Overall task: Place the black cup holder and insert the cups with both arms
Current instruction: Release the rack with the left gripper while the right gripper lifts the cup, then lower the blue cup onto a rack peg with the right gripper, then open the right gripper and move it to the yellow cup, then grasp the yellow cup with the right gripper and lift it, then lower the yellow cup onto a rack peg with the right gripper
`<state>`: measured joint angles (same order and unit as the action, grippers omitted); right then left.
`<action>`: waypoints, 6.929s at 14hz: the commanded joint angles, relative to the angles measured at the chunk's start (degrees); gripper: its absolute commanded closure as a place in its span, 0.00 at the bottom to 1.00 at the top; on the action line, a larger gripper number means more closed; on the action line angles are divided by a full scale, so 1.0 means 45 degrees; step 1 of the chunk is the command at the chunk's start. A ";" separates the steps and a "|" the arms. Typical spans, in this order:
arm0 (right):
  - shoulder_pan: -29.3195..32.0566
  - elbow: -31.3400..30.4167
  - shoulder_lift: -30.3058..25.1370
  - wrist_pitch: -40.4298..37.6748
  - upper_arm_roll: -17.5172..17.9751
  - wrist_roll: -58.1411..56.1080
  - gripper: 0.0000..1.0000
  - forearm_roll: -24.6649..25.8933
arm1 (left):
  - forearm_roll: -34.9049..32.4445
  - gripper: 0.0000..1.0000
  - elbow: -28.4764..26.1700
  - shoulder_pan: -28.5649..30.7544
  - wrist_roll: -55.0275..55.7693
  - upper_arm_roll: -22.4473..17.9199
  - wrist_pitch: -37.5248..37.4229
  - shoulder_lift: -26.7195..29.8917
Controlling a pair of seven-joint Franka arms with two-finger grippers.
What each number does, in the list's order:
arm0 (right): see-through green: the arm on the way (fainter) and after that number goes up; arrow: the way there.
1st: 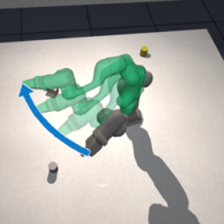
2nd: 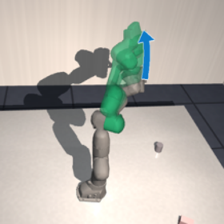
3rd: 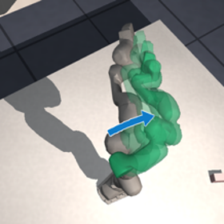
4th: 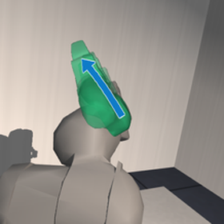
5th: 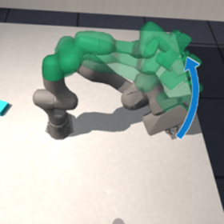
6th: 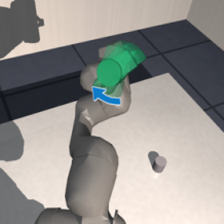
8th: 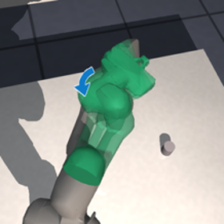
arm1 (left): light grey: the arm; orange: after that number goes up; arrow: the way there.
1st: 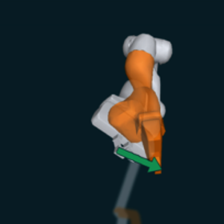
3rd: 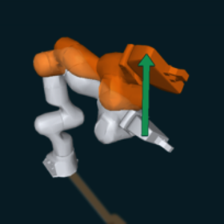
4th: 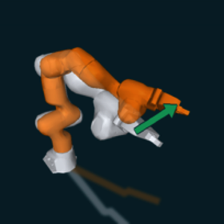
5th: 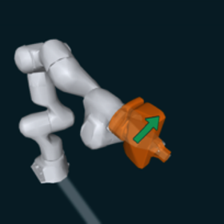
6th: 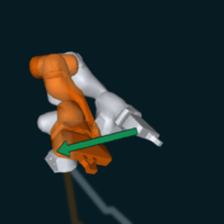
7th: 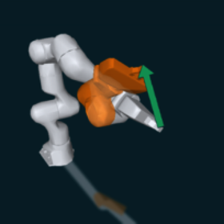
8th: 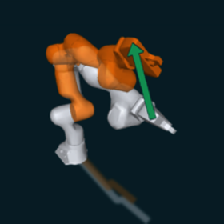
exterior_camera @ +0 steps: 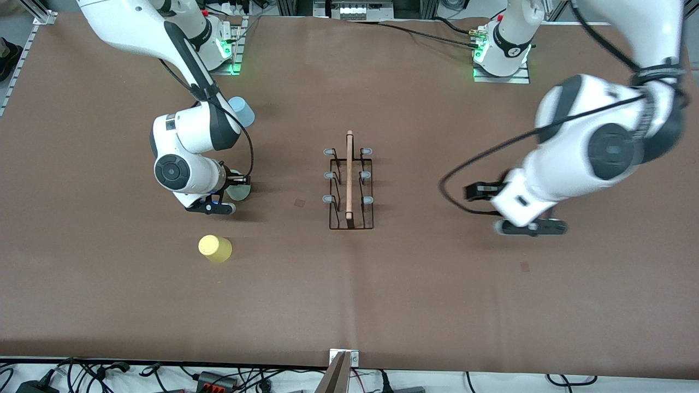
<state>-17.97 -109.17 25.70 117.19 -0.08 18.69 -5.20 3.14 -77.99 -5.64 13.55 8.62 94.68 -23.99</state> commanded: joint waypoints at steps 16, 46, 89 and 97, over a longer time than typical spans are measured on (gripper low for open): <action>-0.5050 0.4769 -0.0106 -0.3404 0.0076 0.4558 0.72 -0.1578 | -0.0855 0.00 -0.4328 0.1174 -0.2152 -0.1876 0.0167 0.4999; -0.2011 0.6390 0.1943 -0.1280 -0.2112 0.4312 0.00 -0.0367 | -0.0855 0.00 -0.3997 0.1213 -0.2153 -0.2130 0.0406 0.4726; -0.3116 1.1058 0.3840 -0.1553 0.0662 0.3873 0.72 -0.0465 | -0.0836 0.00 -0.3996 0.1428 -0.2270 -0.2130 0.0406 0.4667; -0.3273 1.0902 0.3977 -0.1684 0.0681 0.3835 0.72 0.0121 | -0.0836 0.00 -0.3977 0.1428 -0.2289 -0.2130 0.0504 0.4667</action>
<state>-32.46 -60.33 43.55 110.67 2.86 35.21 -5.49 0.14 -95.79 0.45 4.67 -1.08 96.41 -3.34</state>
